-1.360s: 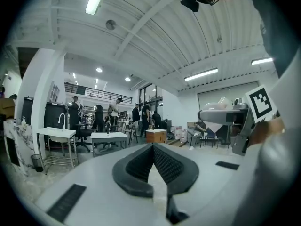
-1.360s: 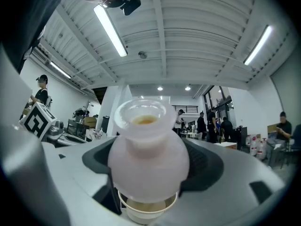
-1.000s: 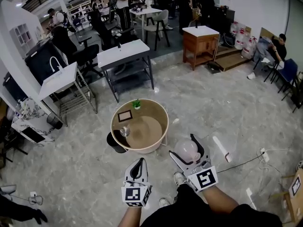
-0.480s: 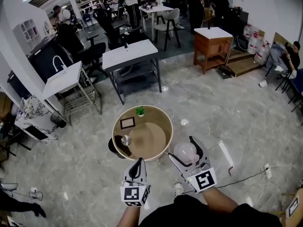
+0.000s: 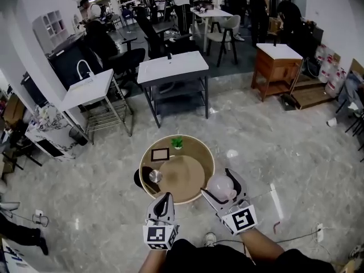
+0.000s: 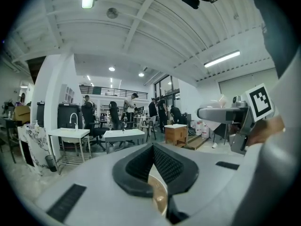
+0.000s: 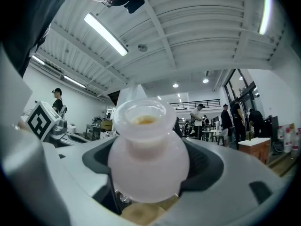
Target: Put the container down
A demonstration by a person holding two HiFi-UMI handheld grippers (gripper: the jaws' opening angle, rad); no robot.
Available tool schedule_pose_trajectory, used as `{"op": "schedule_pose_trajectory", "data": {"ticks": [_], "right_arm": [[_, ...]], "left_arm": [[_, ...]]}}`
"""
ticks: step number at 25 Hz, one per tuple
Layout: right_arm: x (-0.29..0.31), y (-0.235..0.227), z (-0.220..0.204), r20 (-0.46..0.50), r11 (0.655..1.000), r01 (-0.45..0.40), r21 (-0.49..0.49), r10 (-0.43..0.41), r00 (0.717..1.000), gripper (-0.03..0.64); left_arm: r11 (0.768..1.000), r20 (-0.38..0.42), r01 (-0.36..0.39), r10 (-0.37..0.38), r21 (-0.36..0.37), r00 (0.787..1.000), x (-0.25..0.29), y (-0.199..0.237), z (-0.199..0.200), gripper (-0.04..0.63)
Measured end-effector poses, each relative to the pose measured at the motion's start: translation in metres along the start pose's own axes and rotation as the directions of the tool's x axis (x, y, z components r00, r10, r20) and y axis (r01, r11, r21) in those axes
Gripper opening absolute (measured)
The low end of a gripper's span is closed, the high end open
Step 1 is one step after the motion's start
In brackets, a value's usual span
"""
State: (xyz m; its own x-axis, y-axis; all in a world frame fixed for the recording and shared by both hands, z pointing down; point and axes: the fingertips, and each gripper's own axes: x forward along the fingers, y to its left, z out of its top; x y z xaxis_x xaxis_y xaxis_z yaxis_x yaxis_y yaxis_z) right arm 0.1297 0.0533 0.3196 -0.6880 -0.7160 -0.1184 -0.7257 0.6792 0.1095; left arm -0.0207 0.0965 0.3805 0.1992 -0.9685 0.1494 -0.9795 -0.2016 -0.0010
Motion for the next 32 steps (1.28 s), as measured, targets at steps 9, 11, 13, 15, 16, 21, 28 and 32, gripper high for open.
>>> {"op": "schedule_pose_trajectory", "data": {"ticks": [9,11,13,15,16,21,28,32], "right_arm": [[0.09,-0.011,-0.026,-0.014,0.998,-0.069,0.009,0.069,0.998,0.405],[0.114,-0.012,-0.03,-0.017,0.997,-0.078,0.011,0.078,0.997,0.405],[0.137,-0.014,-0.034,-0.021,0.997,-0.082,0.013,0.082,0.996,0.405],[0.16,-0.019,-0.035,-0.01,0.997,-0.08,0.016,0.081,0.997,0.405],[0.171,-0.02,-0.035,-0.006,0.997,-0.079,0.016,0.079,0.997,0.405],[0.225,-0.029,-0.047,-0.036,0.999,-0.053,0.014,0.053,0.998,0.405],[0.279,-0.037,-0.074,-0.085,1.0,-0.013,0.008,0.014,0.996,0.405],[0.296,-0.038,-0.093,-0.122,1.0,-0.018,0.003,0.019,0.992,0.405]], "left_arm": [[0.998,-0.015,-0.059,0.059,-0.013,0.998,0.059,0.061,-0.005,-0.006],[0.998,-0.015,-0.057,0.056,-0.019,0.998,0.077,0.077,-0.006,-0.006],[0.998,-0.02,-0.049,0.049,-0.024,0.999,0.096,0.094,-0.006,-0.006],[0.999,-0.022,-0.041,0.04,-0.028,0.999,0.115,0.109,-0.004,-0.006],[0.999,-0.023,-0.038,0.037,-0.029,0.999,0.123,0.117,-0.003,-0.006],[1.0,-0.033,-0.028,0.028,-0.009,0.999,0.168,0.162,-0.004,-0.006],[1.0,-0.087,-0.002,0.004,0.022,0.996,0.204,0.209,-0.019,-0.006],[1.0,-0.091,-0.022,0.023,0.011,0.996,0.213,0.229,-0.031,-0.006]]}}
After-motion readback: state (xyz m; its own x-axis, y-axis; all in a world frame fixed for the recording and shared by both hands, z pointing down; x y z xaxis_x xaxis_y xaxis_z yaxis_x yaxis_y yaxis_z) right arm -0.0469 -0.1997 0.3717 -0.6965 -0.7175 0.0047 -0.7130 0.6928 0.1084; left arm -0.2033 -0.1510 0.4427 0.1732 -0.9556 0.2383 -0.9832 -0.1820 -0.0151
